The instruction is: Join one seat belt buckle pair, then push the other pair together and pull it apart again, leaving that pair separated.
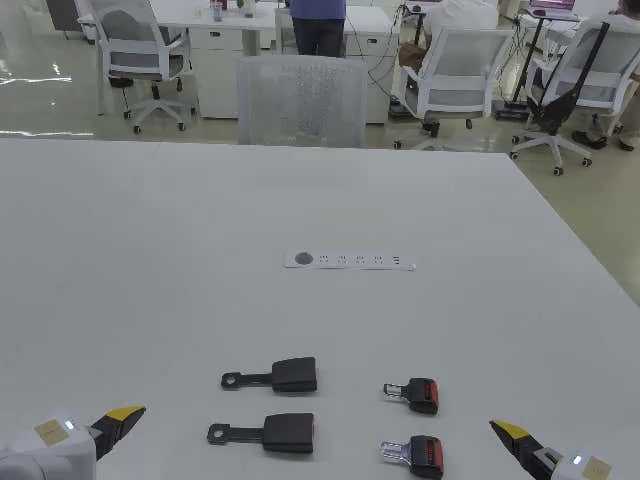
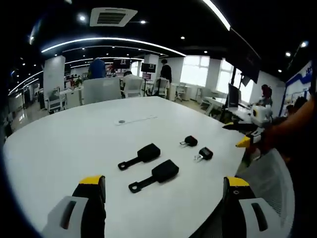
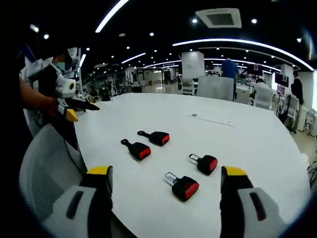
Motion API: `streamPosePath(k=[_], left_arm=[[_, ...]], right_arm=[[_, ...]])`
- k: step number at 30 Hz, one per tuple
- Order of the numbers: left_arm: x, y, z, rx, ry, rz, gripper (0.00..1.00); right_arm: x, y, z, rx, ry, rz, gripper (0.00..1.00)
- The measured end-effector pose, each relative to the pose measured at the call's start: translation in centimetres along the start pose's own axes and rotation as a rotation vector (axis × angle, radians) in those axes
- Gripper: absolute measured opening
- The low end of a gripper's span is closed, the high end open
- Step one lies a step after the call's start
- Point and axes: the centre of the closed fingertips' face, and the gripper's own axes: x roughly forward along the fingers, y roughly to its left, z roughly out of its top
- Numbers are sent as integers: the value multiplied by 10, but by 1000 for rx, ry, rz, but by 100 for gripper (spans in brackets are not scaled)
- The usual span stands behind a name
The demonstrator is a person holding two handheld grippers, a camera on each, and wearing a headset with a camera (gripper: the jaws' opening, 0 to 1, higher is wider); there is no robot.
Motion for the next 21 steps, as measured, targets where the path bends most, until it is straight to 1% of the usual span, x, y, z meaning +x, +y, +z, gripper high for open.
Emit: streamPosePath(k=[3,7,21], left_arm=[[0,1,0,2,0,-1,100],[1,0,1,0,-2,-1,100],[2,-1,-2,-8,3,0,100]], right_arm=[[1,1,1,-1,-2,4,100],[2,2,1,3,1,7,100],[2,3,0,10,5,6,100]])
